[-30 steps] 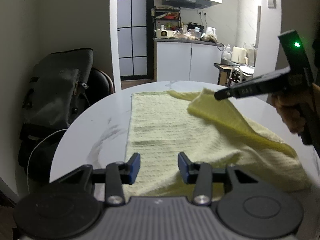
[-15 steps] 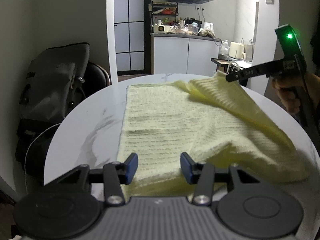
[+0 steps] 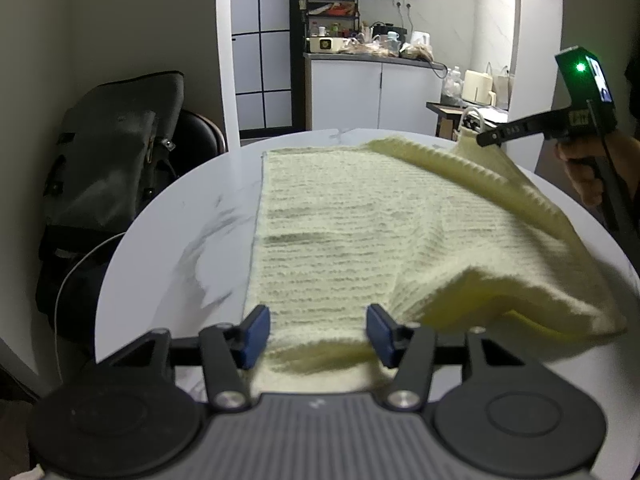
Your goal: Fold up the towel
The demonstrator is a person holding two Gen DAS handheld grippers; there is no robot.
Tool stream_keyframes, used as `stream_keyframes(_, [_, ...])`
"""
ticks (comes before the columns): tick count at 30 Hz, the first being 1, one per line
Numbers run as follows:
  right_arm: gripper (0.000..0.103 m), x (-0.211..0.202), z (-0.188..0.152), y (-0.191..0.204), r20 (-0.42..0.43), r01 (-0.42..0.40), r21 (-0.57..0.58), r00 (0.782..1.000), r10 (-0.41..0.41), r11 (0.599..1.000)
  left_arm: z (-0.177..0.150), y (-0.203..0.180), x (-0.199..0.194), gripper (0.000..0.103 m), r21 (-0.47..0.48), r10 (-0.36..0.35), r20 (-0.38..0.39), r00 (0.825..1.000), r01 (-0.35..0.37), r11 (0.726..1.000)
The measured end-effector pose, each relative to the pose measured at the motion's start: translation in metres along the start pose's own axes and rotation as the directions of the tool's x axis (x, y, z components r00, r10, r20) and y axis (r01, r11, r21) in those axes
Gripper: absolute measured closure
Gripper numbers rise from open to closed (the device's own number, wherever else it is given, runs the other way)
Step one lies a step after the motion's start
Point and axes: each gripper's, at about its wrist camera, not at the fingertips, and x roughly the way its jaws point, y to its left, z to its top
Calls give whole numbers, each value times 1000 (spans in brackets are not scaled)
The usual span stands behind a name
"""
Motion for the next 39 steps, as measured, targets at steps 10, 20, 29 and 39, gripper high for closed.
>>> stream_keyframes(10, [96,3,-10,-15,-32,72,15,997,-71,997,-1,-2,0,40,4,12,0,1000,-12,1000])
stream_keyframes(20, [96,7,-14,-19,-42,94,9,995,-93,996,-3,1,-5,35,0,41,-7,999,-41,999])
stream_keyframes(29, [93,4,-13,-18,-53,92,49,995,-89,995,-4,0,-8,35,7,61,-12,998,-61,998])
stream_keyframes(39, [74,-3,-15,7,-59,54,5,997,-53,999,-11,3,-15,32,-9,70,-10,997,-70,997])
